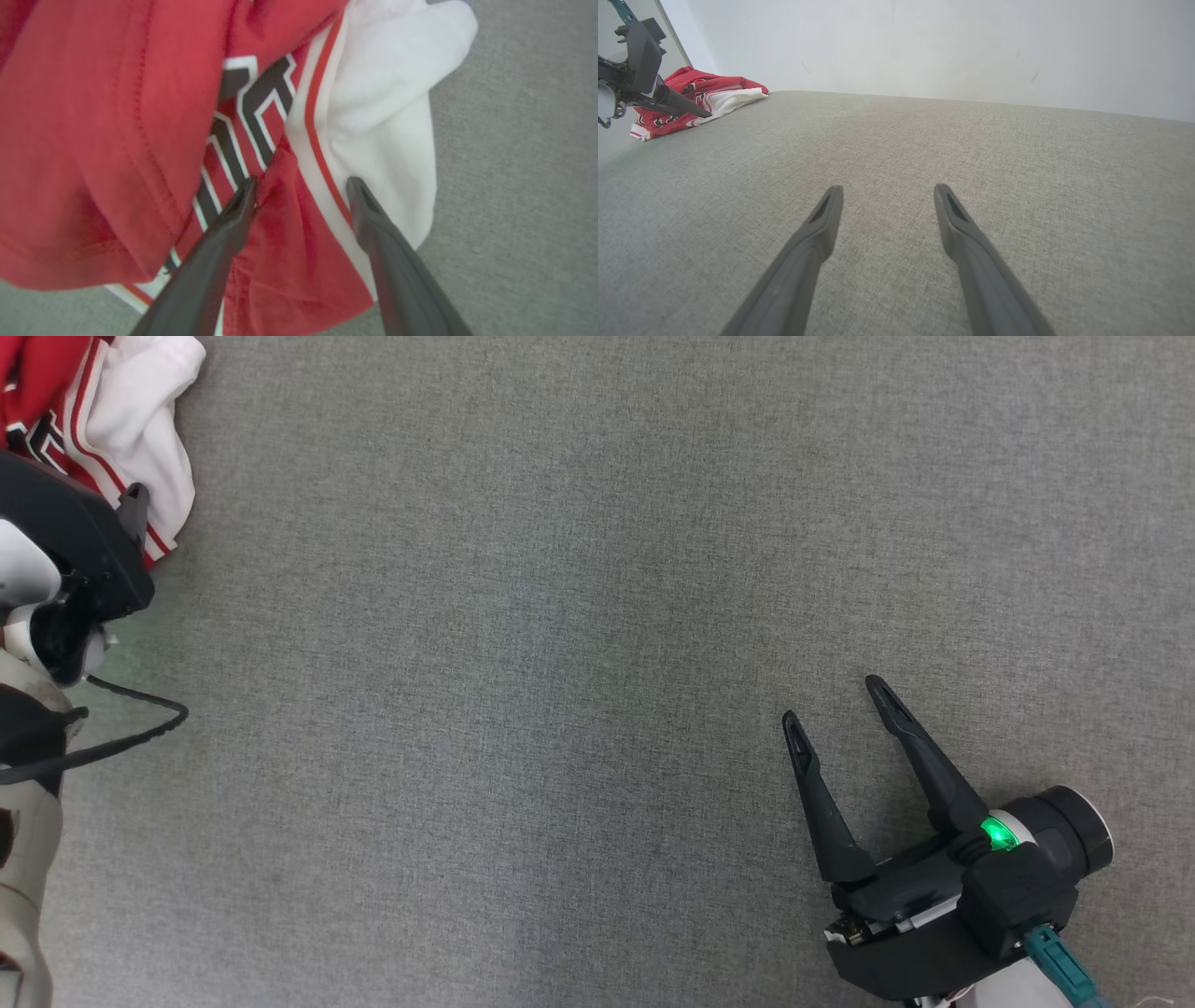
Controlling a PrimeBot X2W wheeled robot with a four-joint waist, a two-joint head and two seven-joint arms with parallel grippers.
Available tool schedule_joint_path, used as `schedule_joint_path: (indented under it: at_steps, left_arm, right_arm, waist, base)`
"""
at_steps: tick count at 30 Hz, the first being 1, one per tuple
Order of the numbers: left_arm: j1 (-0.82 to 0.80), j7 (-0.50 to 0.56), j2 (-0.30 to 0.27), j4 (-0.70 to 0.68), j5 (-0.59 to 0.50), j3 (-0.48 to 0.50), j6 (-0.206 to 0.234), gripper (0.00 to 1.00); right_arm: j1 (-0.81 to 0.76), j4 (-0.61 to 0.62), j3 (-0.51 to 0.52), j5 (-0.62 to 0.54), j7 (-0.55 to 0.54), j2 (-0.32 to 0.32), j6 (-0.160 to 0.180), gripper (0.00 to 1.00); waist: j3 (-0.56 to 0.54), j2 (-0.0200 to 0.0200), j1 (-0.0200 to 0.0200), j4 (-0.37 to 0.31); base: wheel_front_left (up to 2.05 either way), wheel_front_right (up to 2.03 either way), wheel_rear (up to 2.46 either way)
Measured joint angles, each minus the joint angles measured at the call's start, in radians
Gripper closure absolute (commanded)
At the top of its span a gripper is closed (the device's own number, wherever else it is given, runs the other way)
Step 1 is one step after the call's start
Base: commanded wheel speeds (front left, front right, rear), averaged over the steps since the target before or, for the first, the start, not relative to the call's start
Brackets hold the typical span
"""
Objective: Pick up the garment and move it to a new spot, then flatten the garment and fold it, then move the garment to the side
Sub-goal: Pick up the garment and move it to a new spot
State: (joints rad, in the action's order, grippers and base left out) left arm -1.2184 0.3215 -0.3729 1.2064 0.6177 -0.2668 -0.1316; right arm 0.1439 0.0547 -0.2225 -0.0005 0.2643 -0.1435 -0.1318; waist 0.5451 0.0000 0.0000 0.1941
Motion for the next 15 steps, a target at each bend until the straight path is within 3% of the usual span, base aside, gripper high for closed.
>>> schedule_joint_path:
  at_steps: [2,3,9,15]
  left_arm:
    - [0.007,0.006,-0.001,-0.012,0.013,-0.013,0.000,0.57]
    - [0.010,-0.001,-0.002,-0.025,0.027,-0.015,0.000,1.00]
    - [0.042,-0.078,-0.012,-0.114,0.101,-0.061,0.000,1.00]
    - [0.087,-0.269,-0.028,-0.236,0.184,-0.121,0.000,1.00]
  right_arm:
    - [0.001,0.002,0.001,-0.001,0.000,0.000,0.000,0.00]
    - [0.001,0.003,0.002,-0.002,0.000,0.000,0.000,0.00]
    - [0.007,-0.002,0.005,-0.003,0.000,0.000,0.000,0.00]
    - [-0.005,-0.016,0.011,0.001,0.000,0.009,0.000,0.00]
  waist:
    - [0.006,0.0000,-0.0001,-0.001]
    - [0.008,0.0000,0.0000,-0.001]
    - [0.006,0.0000,0.0000,0.004]
    - [-0.025,0.0000,0.0000,0.017]
  base:
    - [0.00,0.00,0.00]
    - [0.00,0.00,0.00]
    - [0.00,0.00,0.00]
    - [0.00,0.00,0.00]
